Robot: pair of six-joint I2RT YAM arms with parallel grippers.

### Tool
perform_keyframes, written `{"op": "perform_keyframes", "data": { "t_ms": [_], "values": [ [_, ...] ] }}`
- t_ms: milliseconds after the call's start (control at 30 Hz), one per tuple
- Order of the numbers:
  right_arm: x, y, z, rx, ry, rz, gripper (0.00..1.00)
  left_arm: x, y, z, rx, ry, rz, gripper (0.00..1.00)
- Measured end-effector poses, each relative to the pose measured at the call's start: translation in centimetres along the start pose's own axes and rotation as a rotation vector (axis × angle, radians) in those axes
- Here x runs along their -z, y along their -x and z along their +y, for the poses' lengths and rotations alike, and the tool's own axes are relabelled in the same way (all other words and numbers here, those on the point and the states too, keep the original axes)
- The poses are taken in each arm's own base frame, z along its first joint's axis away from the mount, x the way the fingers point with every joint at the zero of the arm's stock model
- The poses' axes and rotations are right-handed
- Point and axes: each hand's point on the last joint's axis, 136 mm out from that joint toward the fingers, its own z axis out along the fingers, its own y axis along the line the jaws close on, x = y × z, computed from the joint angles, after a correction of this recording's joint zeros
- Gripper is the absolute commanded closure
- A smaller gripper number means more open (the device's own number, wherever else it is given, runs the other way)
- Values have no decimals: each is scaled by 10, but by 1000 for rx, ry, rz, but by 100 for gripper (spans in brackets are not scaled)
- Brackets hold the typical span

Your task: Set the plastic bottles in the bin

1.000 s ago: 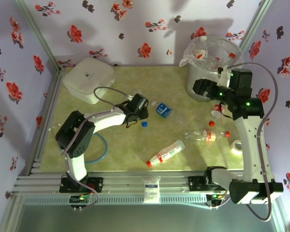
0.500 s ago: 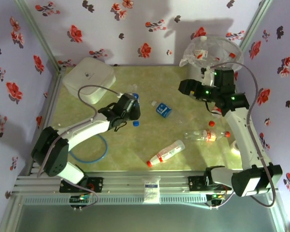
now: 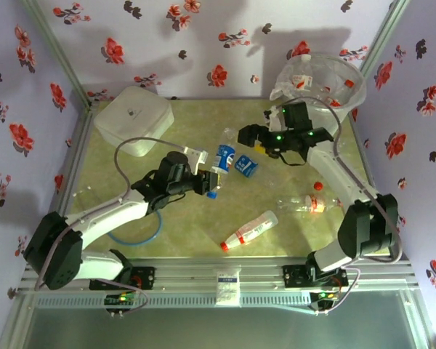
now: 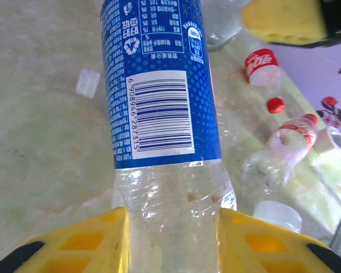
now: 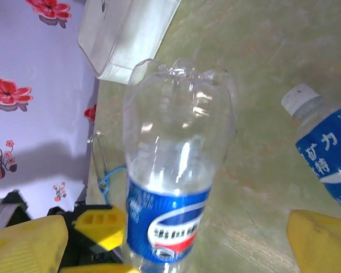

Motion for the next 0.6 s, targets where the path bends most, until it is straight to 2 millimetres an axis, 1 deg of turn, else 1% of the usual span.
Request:
{"op": "perform_keyframes", "data": {
  "t_ms": [100,133,200,300,333,400,500,600],
  "values": [
    [-16,2,-9,-32,9,22,3,0,1,-5,-3,-27,0,61],
    [-21,2,-11,-38,15,30,5,0,1,-6,-4,-34,-3,61],
    [-29,2,-14,-55,27,42,12,-1,2,-7,-5,-41,-5,61],
    [-37,2,-12,-60,51,55,21,-5,-1,-6,-3,-45,5,61],
    [-38,2,-11,-59,56,56,24,-6,-2,-6,-3,-46,9,61],
    [-40,2,-10,-58,63,57,26,-8,-4,-6,-2,-49,14,61],
    [-39,3,-9,-56,64,54,36,-8,-3,-6,-2,-52,13,61],
    [-39,4,-9,-52,65,53,43,-9,-3,-7,-2,-53,10,61]
  ]
}}
